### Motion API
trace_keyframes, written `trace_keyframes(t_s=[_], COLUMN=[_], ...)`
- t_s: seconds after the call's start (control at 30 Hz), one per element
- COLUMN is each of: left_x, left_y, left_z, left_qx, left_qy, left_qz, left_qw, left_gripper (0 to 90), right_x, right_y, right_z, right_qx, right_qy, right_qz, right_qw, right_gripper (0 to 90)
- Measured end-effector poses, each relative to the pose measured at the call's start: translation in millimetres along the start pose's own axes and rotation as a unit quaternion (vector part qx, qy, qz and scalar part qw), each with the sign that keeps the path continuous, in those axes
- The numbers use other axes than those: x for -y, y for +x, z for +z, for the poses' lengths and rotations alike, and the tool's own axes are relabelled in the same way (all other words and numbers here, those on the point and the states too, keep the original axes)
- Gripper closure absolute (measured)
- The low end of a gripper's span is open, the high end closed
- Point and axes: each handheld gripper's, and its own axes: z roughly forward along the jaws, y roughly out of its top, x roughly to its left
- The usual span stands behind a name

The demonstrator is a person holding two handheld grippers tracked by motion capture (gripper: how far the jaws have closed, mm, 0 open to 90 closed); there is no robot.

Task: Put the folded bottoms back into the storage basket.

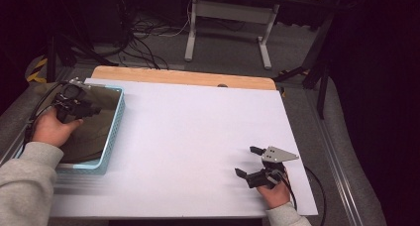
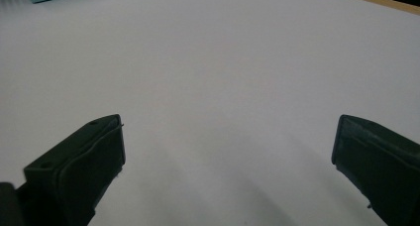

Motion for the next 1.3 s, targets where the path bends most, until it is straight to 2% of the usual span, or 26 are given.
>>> trace_keyframes(t_s=[0.13, 0.2, 0.37, 0.43, 0.47, 0.53, 0.57, 0.67, 0.87, 0.93, 1.0, 1.13, 1.2, 1.3], left_x=[-0.2, 0.5, 3.1, 4.1, 4.3, 5.5, 5.7, 6.8, 7.0, 7.4, 7.5, 8.3, 9.5, 11.4], left_y=[-2.4, -2.9, -3.5, -4.4, -4.6, -6.5, -6.9, -8.3, -15.2, -17.4, -18.1, -22.3, -24.7, -27.8], left_z=[10.4, 16.5, 30.3, 36.0, 39.2, 43.5, 44.9, 48.9, 49.8, 49.9, 49.6, 48.6, 47.4, 45.4], left_qx=[0.005, -0.004, -0.004, -0.003, -0.008, -0.002, -0.006, 0.005, -0.001, 0.003, -0.003, 0.004, 0.011, 0.035], left_qy=[0.027, 0.043, 0.075, 0.090, 0.102, 0.115, 0.119, 0.129, 0.135, 0.137, 0.137, 0.145, 0.150, 0.160], left_qz=[0.001, 0.008, 0.008, 0.010, 0.019, 0.021, 0.027, 0.026, 0.058, 0.058, 0.062, 0.072, 0.073, 0.078], left_qw=[0.9996, 0.9990, 0.9972, 0.9959, 0.9945, 0.9931, 0.9925, 0.9913, 0.9892, 0.9889, 0.9886, 0.9868, 0.9859, 0.9834], left_gripper=[56.4, 57.3, 59.2, 59.8, 60.6, 62.3, 63.1, 68.7, 83.5, 88.7, 89.6, 89.9, 89.9, 89.9], right_x=[0.0, 0.0, -0.1, -0.1, 0.0, -0.1, -0.1, -0.1, -0.1, -0.2, -0.2, -0.2, -0.1, -0.1], right_y=[0.1, 0.1, 0.1, 0.1, 0.0, 0.1, 0.1, 0.1, 0.3, 0.3, 0.3, 0.3, 0.3, 0.3], right_z=[0.0, 0.0, 0.1, 0.1, 0.1, 0.1, 0.1, 0.1, 0.2, 0.3, 0.3, 0.3, 0.4, 0.3], right_qx=[0.000, 0.000, 0.000, -0.001, -0.001, -0.001, -0.001, -0.002, -0.002, -0.003, -0.003, -0.003, -0.003, -0.003], right_qy=[0.000, 0.000, 0.000, 0.000, 0.000, 0.000, -0.001, -0.001, -0.001, -0.001, -0.001, -0.001, -0.001, -0.001], right_qz=[0.000, -0.001, -0.001, -0.001, -0.001, -0.001, -0.001, -0.001, -0.001, -0.001, -0.001, -0.001, -0.001, 0.000], right_qw=[1.0000, 1.0000, 1.0000, 1.0000, 1.0000, 1.0000, 1.0000, 1.0000, 1.0000, 1.0000, 1.0000, 1.0000, 1.0000, 1.0000], right_gripper=[0.3, 0.3, 0.3, 0.3, 0.3, 0.3, 0.3, 0.3, 0.3, 0.3, 0.4, 0.4, 0.3, 0.3])
